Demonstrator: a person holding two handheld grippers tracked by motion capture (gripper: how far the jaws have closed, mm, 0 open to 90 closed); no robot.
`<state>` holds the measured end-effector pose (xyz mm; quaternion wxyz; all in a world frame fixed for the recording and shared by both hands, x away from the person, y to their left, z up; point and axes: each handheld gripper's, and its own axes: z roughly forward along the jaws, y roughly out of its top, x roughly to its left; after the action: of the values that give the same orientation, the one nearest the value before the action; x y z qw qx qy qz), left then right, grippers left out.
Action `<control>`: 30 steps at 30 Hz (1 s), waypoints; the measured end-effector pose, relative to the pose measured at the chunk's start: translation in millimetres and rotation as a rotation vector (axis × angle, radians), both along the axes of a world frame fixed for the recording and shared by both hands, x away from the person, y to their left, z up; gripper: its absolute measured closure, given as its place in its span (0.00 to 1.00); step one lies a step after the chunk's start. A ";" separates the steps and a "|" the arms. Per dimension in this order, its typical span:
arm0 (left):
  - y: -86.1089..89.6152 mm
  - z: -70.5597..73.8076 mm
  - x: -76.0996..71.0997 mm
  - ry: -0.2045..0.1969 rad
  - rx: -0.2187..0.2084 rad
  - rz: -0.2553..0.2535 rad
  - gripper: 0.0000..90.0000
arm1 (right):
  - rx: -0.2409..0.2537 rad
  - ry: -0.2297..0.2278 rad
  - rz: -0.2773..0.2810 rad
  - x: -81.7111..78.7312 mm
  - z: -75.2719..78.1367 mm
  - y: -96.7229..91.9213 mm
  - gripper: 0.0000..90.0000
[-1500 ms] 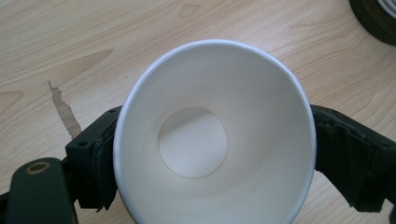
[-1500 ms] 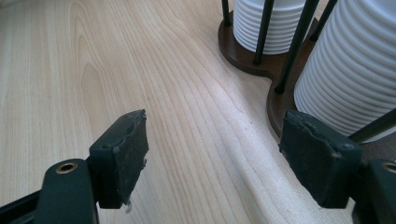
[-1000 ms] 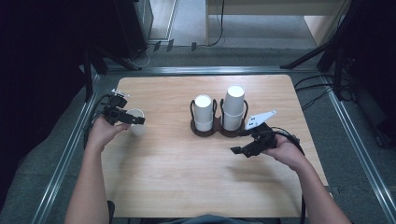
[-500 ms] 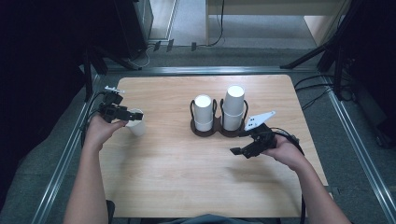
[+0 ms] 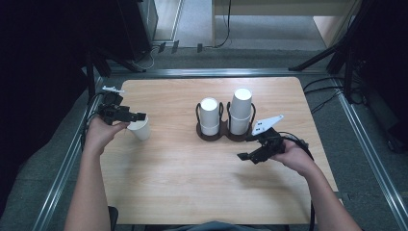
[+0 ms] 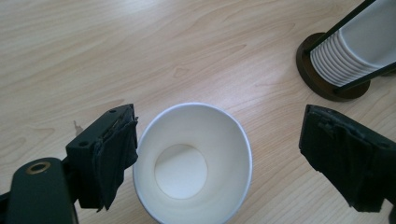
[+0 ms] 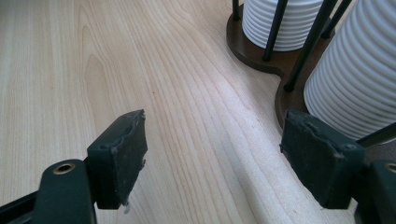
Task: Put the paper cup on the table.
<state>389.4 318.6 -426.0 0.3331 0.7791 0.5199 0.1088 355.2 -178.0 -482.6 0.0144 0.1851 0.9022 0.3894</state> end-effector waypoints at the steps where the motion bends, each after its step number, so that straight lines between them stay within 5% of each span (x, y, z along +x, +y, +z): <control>1: -0.7 1.8 -0.8 -0.009 -0.005 -0.004 0.13 | 0.001 0.003 -0.001 0.1 0.0 0.1 0.26; 6: -4.5 10.2 -4.3 -0.035 -0.048 -0.024 0.14 | 0.003 0.002 -0.002 1.0 -0.8 0.3 0.26; 13: -20.6 17.3 -6.5 -0.038 -0.035 -0.060 0.14 | 0.012 -0.001 -0.005 0.9 0.7 -0.9 0.26; 30: -68.0 18.1 -11.6 -0.059 -0.115 -0.240 0.15 | 0.031 -0.019 -0.019 1.8 4.4 -5.3 0.26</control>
<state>377.7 250.6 -407.9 0.4033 0.8116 0.4182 0.0611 356.9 -183.2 -478.2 0.0239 0.1900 0.8941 0.4049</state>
